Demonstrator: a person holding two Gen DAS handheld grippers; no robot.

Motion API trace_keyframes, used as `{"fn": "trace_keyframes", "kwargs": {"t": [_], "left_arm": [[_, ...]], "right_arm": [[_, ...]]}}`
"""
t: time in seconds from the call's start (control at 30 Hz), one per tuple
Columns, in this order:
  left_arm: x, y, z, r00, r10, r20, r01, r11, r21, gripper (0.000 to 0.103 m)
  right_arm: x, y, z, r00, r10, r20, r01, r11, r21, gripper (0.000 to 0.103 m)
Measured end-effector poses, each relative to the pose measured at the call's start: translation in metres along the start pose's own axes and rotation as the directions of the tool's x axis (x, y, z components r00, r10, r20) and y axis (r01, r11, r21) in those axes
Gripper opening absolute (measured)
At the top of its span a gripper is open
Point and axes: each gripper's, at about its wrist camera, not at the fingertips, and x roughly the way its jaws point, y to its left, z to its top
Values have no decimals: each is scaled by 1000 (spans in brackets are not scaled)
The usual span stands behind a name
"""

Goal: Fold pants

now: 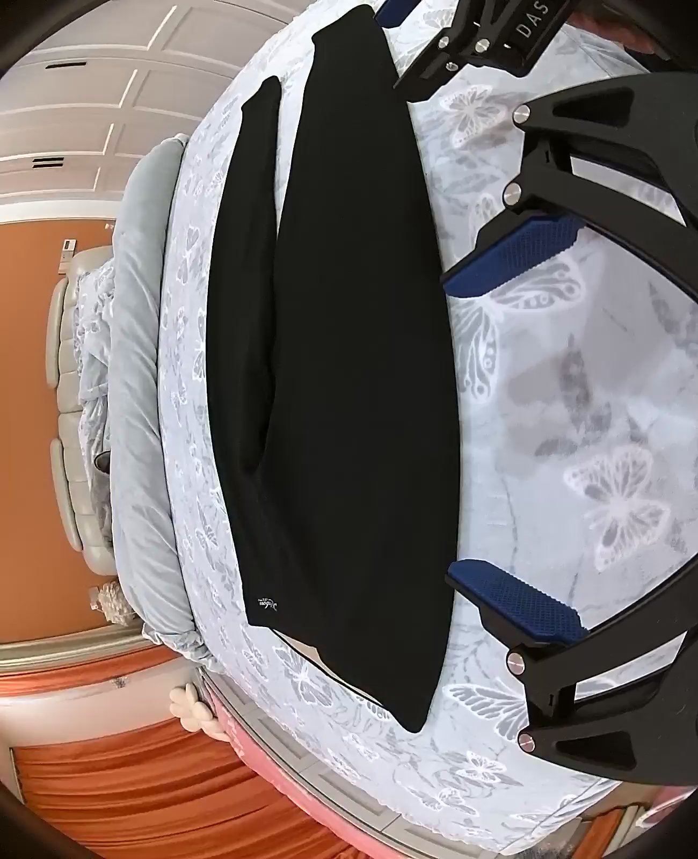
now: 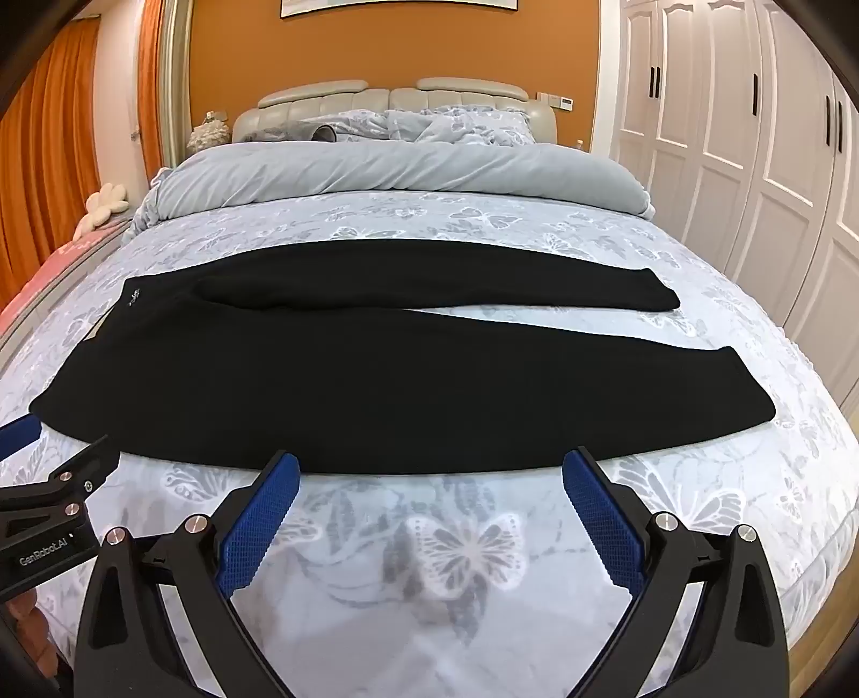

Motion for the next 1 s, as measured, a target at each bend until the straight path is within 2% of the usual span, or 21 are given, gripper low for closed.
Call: {"fn": "trace_keyframes", "kwargs": {"t": [1.0], "left_arm": [[1, 2, -2, 1000, -8, 0, 8, 1000, -10, 96]], "right_arm": [[0, 2, -1, 1000, 1, -7, -1, 1000, -2, 97]]}}
